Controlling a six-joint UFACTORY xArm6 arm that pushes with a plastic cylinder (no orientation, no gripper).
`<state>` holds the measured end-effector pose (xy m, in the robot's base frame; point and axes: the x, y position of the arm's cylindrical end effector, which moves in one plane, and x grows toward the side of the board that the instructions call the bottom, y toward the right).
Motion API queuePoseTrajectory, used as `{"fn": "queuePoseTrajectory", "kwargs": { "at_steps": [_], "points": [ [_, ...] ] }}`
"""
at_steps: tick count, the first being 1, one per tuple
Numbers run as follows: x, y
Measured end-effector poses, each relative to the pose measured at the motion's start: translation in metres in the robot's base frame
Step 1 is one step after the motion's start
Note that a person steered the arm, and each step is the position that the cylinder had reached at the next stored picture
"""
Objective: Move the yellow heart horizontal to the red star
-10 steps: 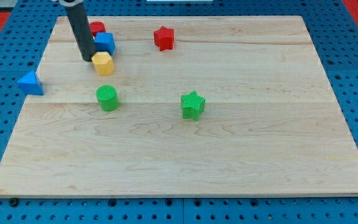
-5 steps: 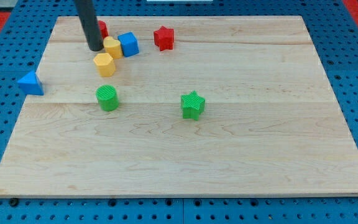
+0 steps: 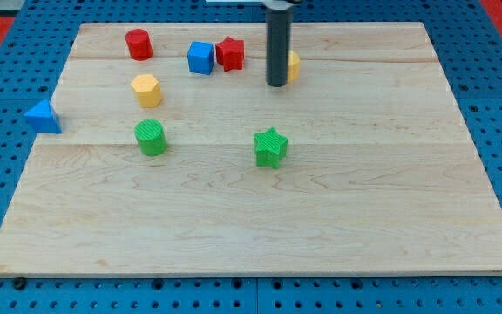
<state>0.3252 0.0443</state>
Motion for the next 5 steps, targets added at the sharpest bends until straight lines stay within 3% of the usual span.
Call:
{"fn": "queuePoseTrajectory", "kwargs": {
  "at_steps": [1,2,3,4,5],
  "points": [
    [-0.002,-0.058],
    [-0.012,-0.069],
    [-0.013,0.039],
    [-0.021,0.088],
    [-0.010,0.079]
  ]
}}
